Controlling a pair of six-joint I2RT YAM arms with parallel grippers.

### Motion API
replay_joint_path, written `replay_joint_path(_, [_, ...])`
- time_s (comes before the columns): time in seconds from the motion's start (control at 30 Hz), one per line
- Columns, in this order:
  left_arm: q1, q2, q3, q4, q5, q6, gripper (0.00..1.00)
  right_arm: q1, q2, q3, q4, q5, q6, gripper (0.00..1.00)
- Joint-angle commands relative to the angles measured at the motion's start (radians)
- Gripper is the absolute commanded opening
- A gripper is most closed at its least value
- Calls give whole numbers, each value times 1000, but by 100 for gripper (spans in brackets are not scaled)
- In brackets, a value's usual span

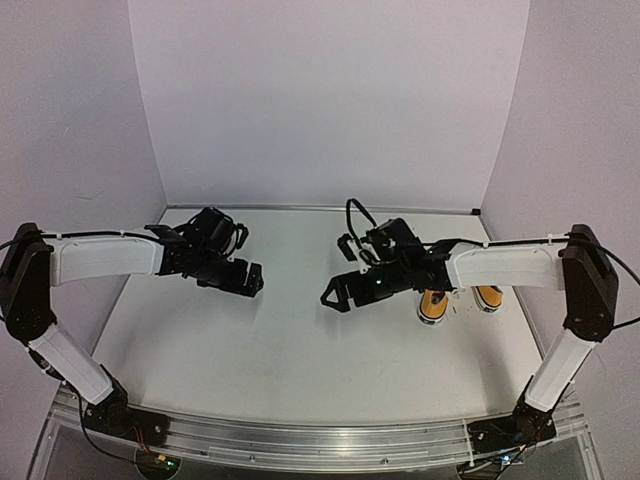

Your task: Tie the shoes

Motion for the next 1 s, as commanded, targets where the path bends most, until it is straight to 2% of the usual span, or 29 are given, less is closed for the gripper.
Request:
replay_joint_path(0.0, [3, -40, -9, 51, 18, -44, 100, -43, -22, -83, 44, 144, 143, 98])
replay_joint_path(0.2, [2, -17, 21, 50, 13, -25, 100, -96, 12, -136, 43, 227, 263, 98])
replay_joint_path(0.47, [2, -2, 36, 39, -18, -12, 100, -187, -4, -237, 24, 249, 300, 98])
replay_joint_path(0.67, [2, 5, 39, 44, -25, -4, 100, -271, -116, -347, -9, 295, 325, 98])
replay_joint_path(0.87, [2, 35, 63, 46, -24, 5, 99, -274, -191, -307, -43, 280, 262, 98])
replay_joint_path(0.97, [2, 27, 76, 40, -29, 9, 100, -273, -214, -268, -46, 196, 198, 98])
